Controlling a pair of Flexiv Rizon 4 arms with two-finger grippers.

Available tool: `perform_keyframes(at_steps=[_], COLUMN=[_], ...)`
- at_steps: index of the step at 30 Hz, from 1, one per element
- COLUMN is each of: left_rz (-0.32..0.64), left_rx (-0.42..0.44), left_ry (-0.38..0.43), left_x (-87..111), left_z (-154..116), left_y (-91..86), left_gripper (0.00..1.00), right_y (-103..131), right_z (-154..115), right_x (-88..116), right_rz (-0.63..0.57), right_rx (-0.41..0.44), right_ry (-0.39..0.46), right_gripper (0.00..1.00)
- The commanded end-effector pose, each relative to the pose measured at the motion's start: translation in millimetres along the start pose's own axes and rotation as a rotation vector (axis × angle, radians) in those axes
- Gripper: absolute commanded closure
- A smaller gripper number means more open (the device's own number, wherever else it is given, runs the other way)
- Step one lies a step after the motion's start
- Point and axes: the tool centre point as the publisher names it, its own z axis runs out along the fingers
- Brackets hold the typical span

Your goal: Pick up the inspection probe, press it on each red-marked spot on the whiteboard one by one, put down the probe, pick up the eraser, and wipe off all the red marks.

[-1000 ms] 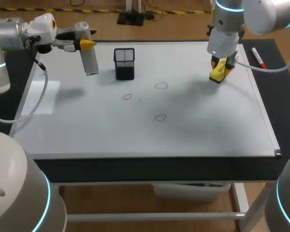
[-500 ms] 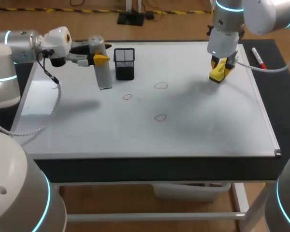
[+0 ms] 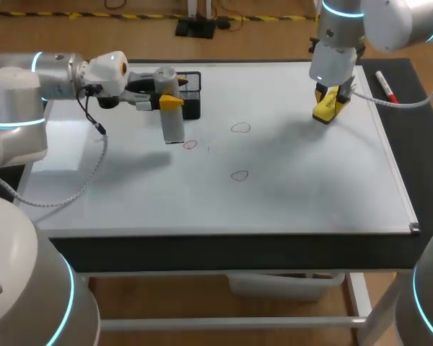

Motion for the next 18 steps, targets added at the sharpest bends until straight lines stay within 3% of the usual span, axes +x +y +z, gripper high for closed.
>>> perform_keyframes(at_steps=[1,18], left_rz=[0.001,-0.007], left_rx=[0.014,0.021], left_ry=[0.043,0.125], left_x=[-10.3,-25.2], left_z=[4.5,14.6], left_y=[9.6,29.8], left_gripper=[1.0,1.0], right_y=[-1.1,-1.1], right_z=[-1.1,-1.1], right_x=[-1.0,-1.0], right_rz=[-0.002,-0.002], right_rx=[0.001,0.001], right_ry=[0.006,0.006], right_gripper=[1.0,1.0])
